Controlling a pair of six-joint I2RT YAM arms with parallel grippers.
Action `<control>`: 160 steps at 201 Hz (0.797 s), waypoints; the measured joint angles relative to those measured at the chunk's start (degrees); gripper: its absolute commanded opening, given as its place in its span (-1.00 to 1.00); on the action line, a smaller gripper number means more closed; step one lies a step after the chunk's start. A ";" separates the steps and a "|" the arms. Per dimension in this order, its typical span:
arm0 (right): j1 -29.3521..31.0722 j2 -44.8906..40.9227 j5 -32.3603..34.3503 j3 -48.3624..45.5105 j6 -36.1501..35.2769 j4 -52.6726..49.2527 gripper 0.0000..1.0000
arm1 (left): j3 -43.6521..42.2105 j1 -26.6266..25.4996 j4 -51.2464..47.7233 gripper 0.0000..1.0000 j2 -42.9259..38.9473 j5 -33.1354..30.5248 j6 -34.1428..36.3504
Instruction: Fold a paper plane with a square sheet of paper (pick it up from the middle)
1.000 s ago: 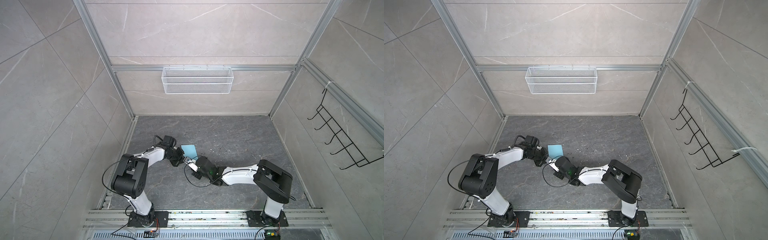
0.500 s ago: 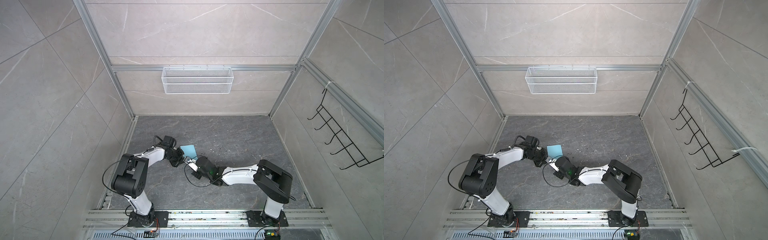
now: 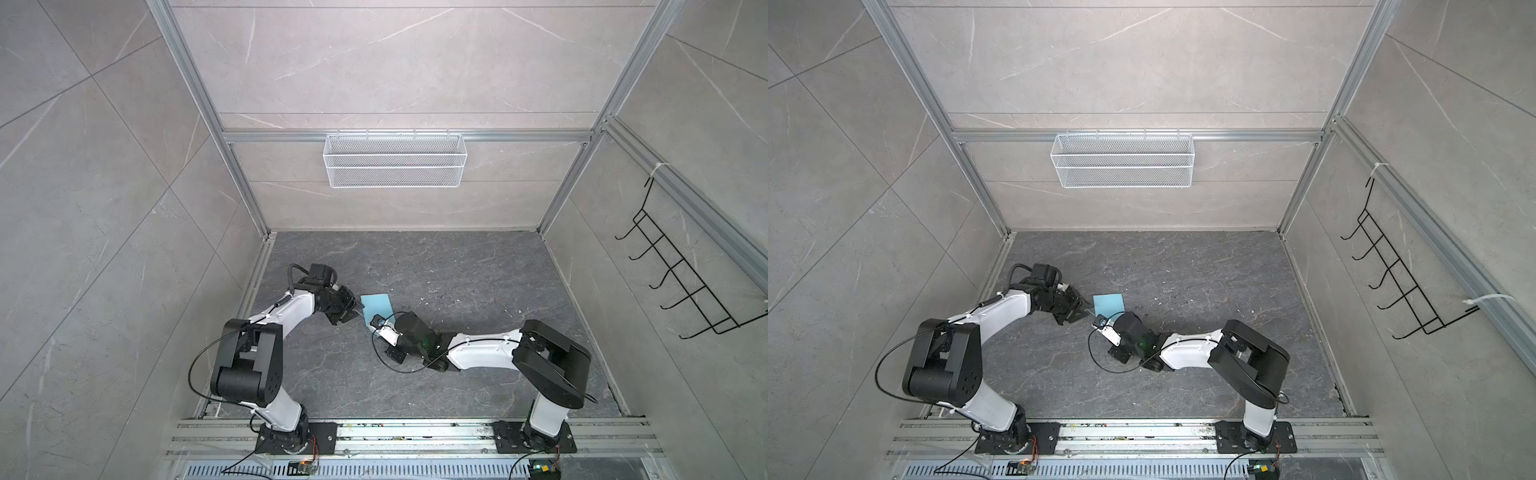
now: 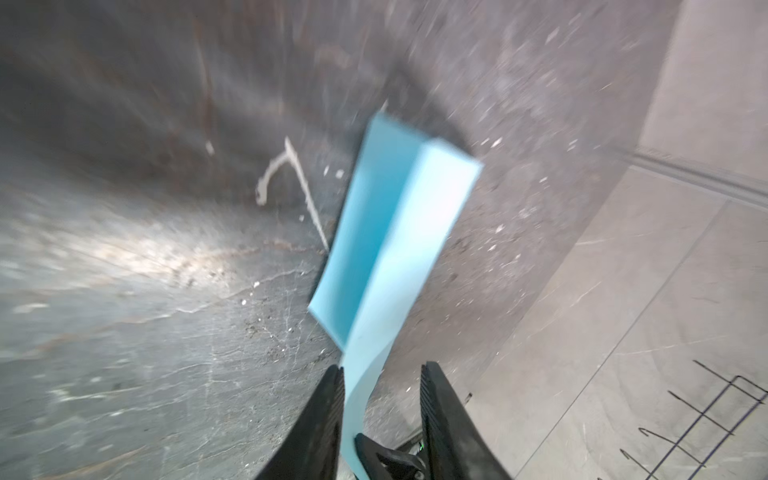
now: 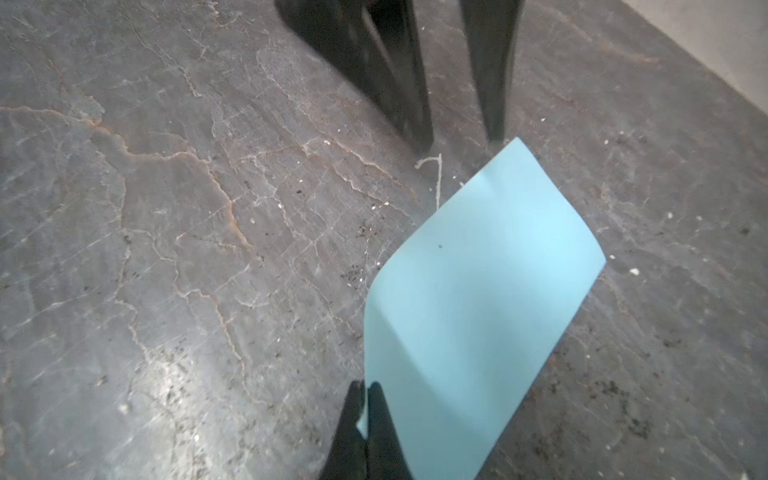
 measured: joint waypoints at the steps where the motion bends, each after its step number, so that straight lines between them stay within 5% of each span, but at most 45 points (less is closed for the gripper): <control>1: -0.07 -0.07 -0.26 -0.02 0.22 -0.09 -1.00 | 0.13 0.04 0.07 -0.29 -0.11 0.02 0.09; 84: -3.02 -0.39 -14.03 -0.11 8.70 -0.39 -1.00 | 3.63 -7.21 4.68 -0.64 8.15 1.81 2.43; 160: -5.38 2.49 -20.46 -0.11 13.35 1.44 -1.00 | 5.22 -7.82 -0.55 -0.87 14.95 -2.01 6.71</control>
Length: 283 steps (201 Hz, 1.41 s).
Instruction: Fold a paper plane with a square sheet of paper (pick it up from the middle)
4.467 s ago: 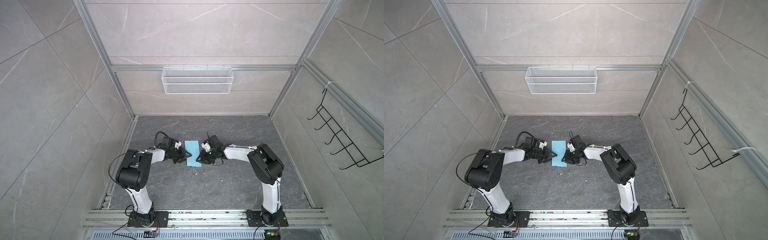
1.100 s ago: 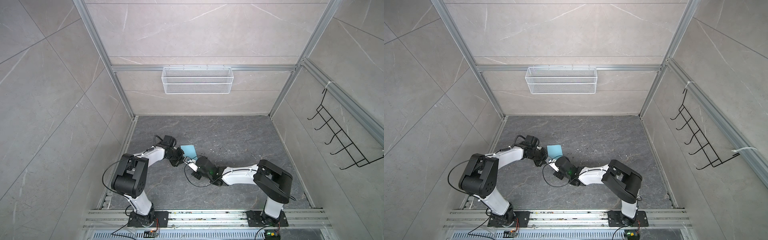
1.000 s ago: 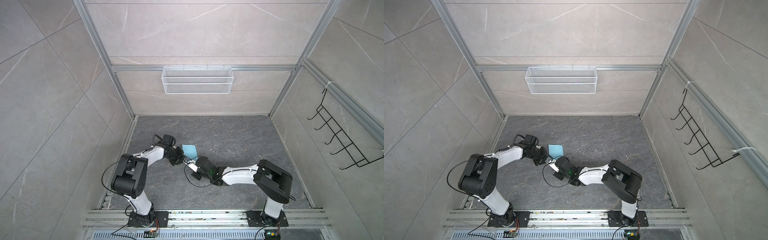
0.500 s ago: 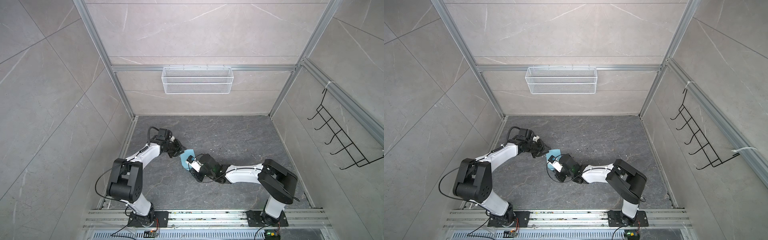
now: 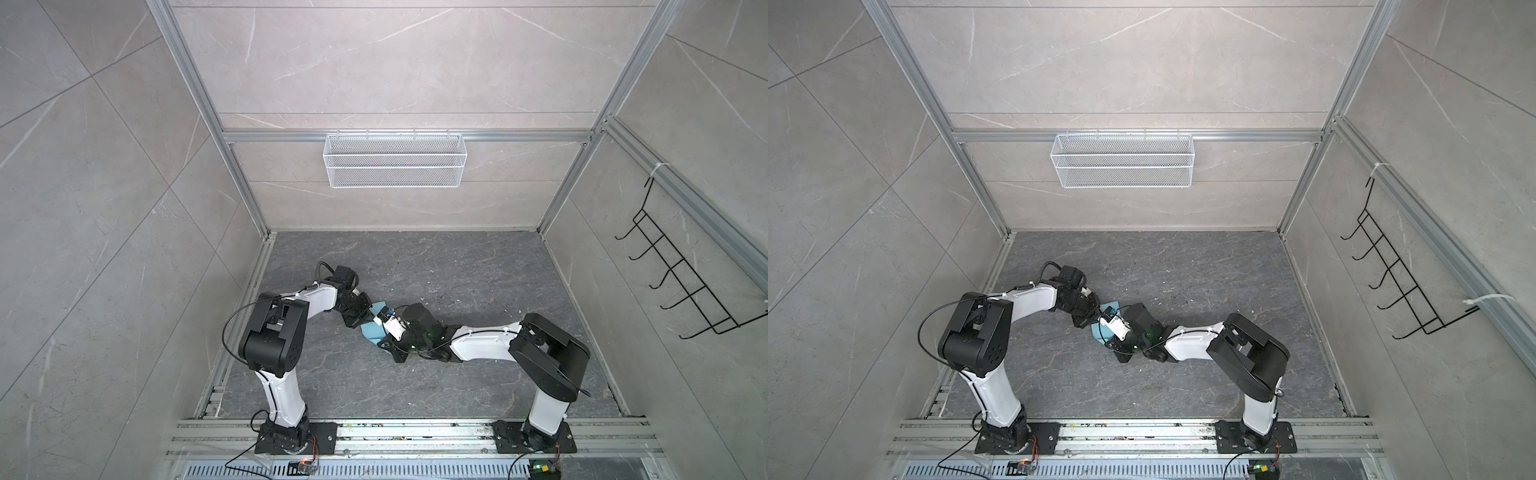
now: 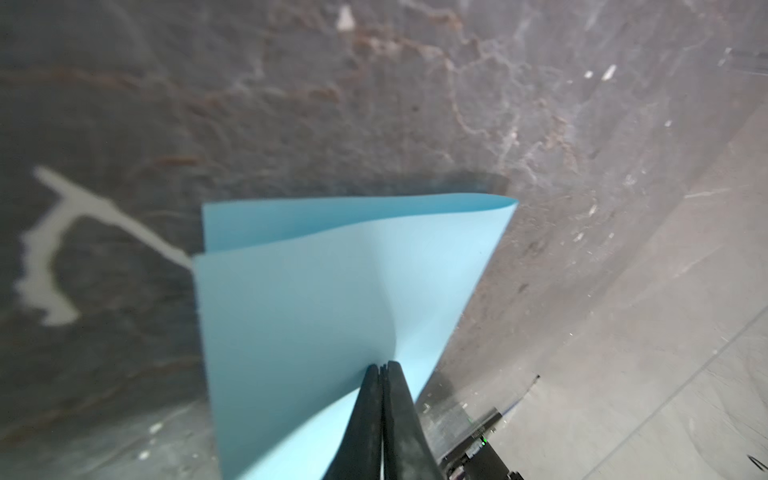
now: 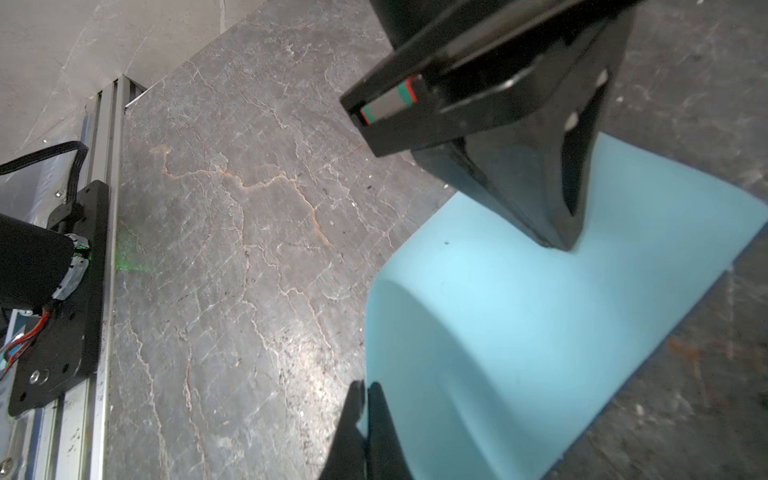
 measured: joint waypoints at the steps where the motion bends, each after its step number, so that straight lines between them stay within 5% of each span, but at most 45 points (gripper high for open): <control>1: -0.02 0.04 -0.02 0.00 0.02 0.00 -1.00 | 0.02 -0.02 -0.11 -0.87 0.04 -0.13 0.09; 131: -3.32 2.93 1.84 2.54 2.51 -0.96 -1.00 | 6.12 -0.98 -8.50 -1.00 3.85 -4.07 8.04; 283: -3.50 5.97 4.72 5.77 3.39 -5.84 -1.00 | 7.21 -1.62 -9.94 -1.00 4.22 -5.40 9.31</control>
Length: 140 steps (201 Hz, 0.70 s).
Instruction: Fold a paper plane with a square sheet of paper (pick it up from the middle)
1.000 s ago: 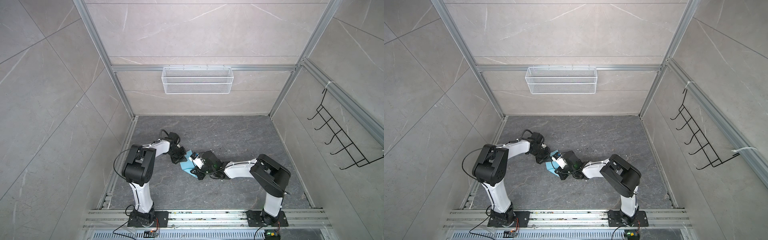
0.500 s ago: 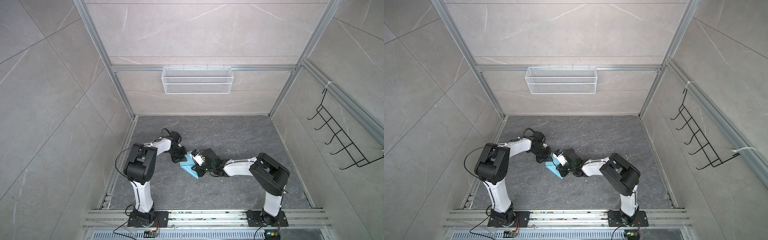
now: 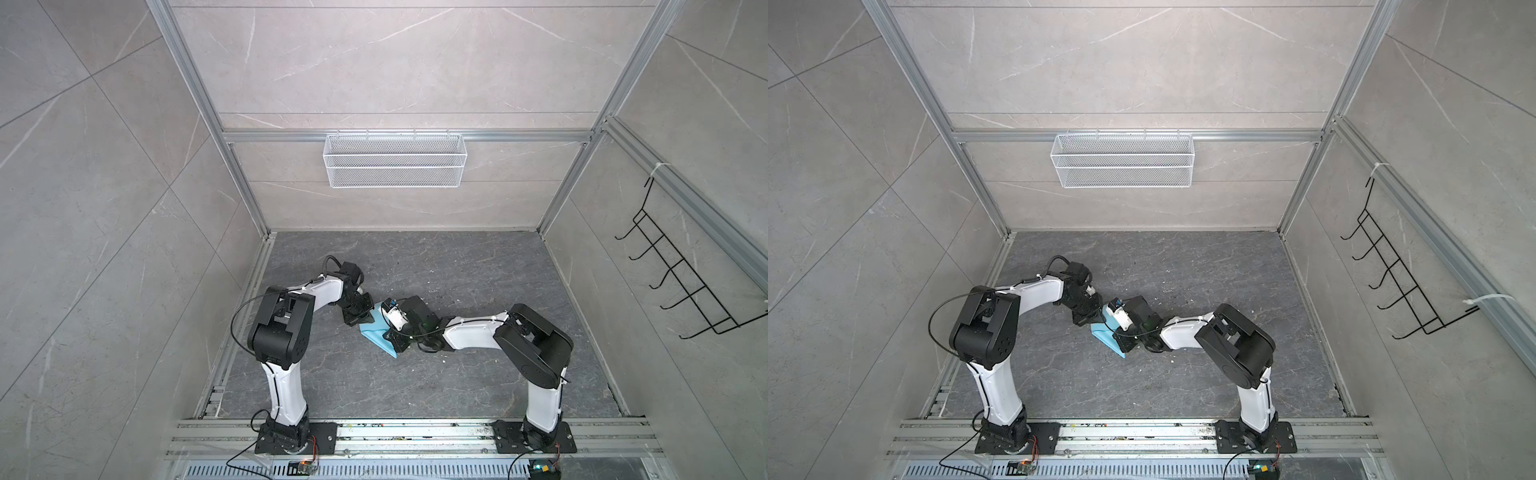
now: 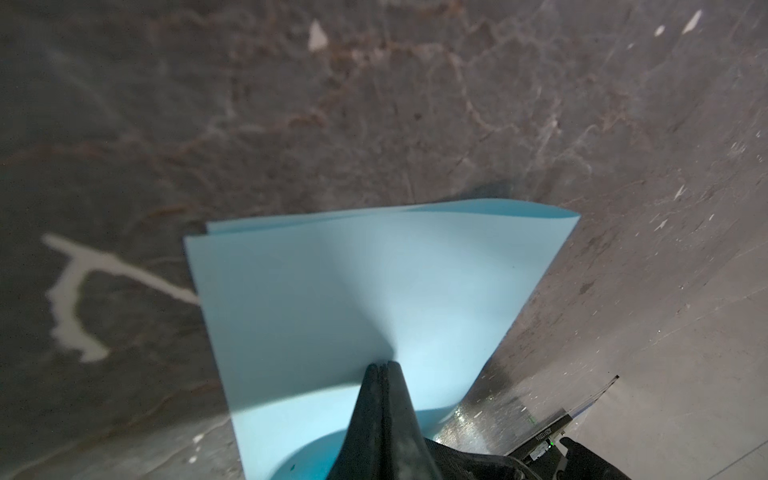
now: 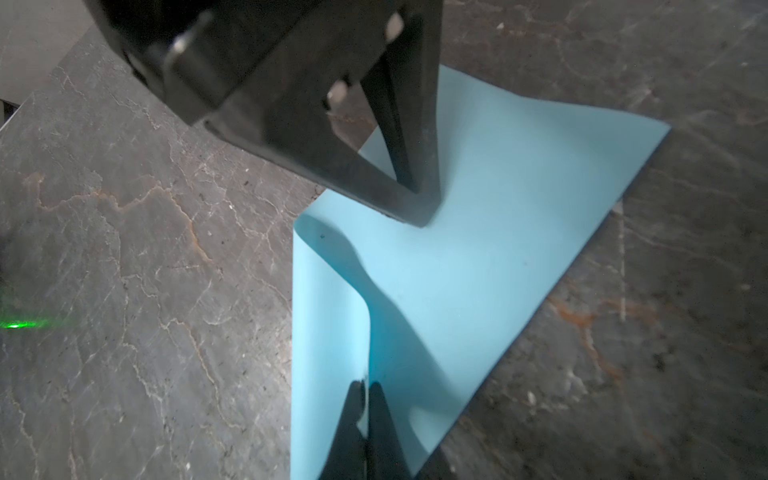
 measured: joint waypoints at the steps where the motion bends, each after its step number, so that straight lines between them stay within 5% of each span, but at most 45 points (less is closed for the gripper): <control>1: 0.00 0.00 0.00 0.00 0.00 0.00 -1.00 | 0.02 0.00 0.00 -1.00 0.00 0.00 0.00; 140: -0.04 0.76 0.33 0.70 0.00 -1.01 -1.00 | 0.17 -0.11 -0.22 -1.00 0.09 -0.15 0.20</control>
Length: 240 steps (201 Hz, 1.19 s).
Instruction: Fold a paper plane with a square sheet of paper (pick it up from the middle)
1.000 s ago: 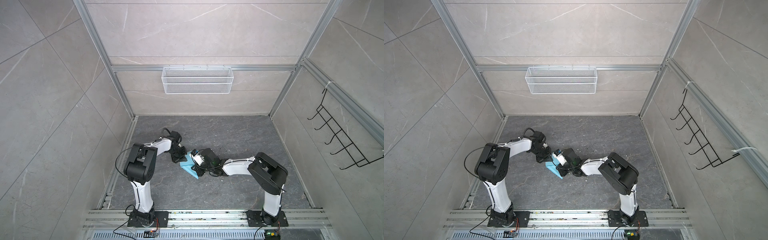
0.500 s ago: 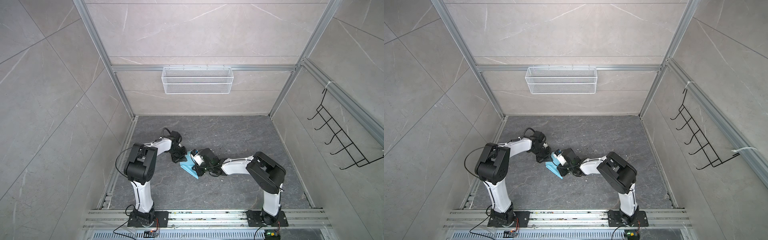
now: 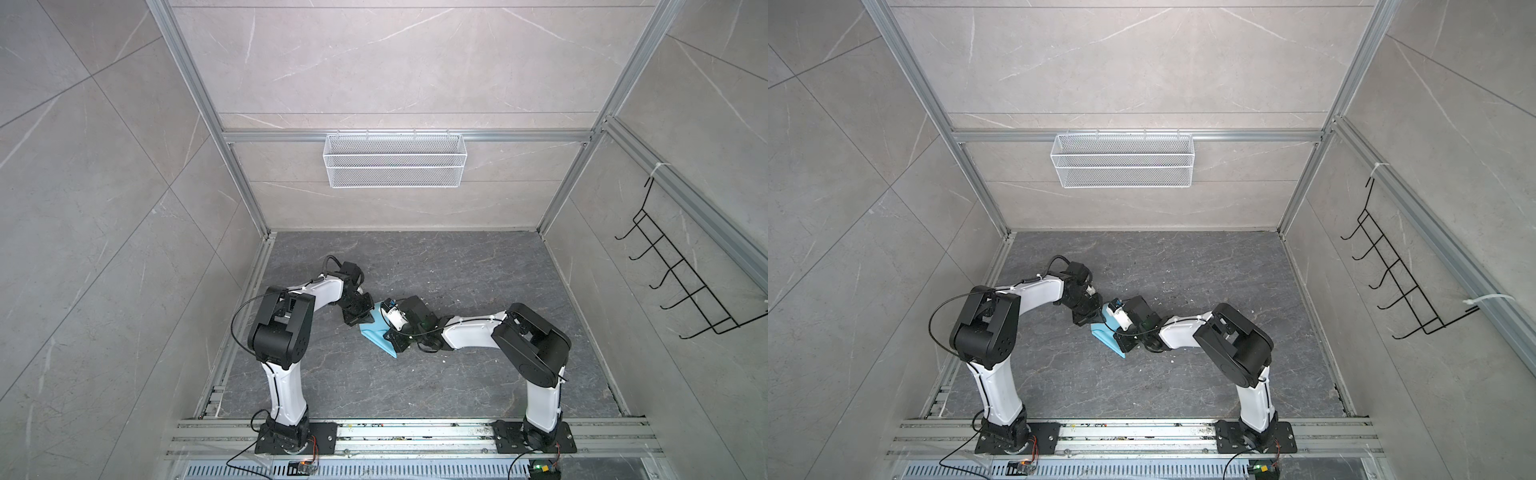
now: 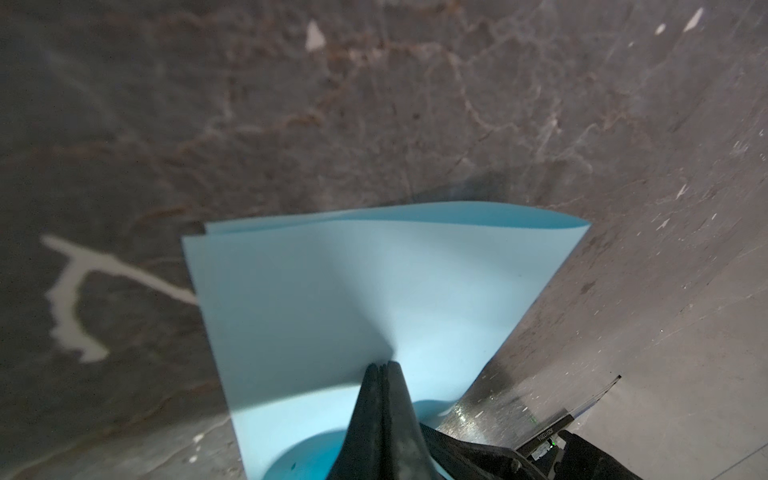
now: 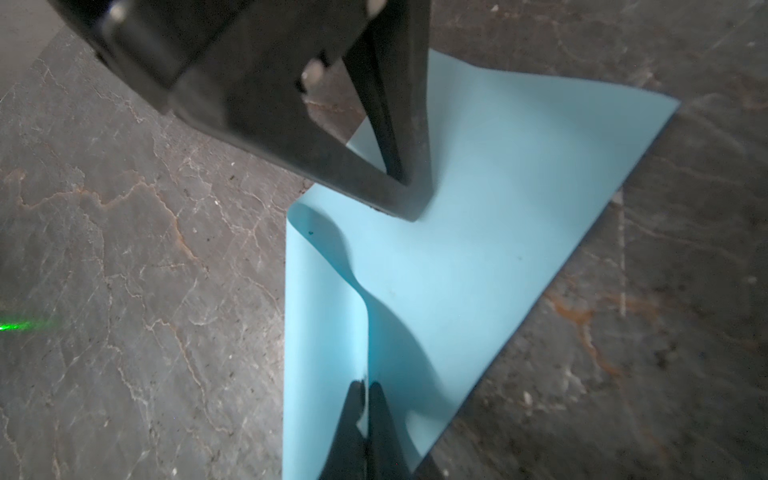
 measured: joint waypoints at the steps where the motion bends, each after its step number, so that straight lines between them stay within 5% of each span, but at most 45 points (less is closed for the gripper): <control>1: 0.00 0.00 0.00 0.00 0.00 0.00 -1.00 | 0.00 0.00 0.02 -1.00 0.00 0.00 0.00; 75: 0.00 0.00 0.44 0.00 0.39 -0.11 -1.00 | 0.02 0.00 0.00 -1.00 0.00 -0.04 -0.02; 140: 0.00 0.04 0.42 0.02 0.42 -0.15 -1.00 | -0.68 0.61 1.11 -0.63 -2.03 0.61 -2.32; 185: 0.00 0.07 0.39 0.33 0.72 -0.74 -1.00 | -9.77 2.54 8.00 -0.55 -14.08 1.77 -7.30; 240: 0.00 0.26 0.39 0.90 1.75 -1.64 -1.00 | -24.48 0.24 19.45 -0.67 -24.37 3.63 -14.29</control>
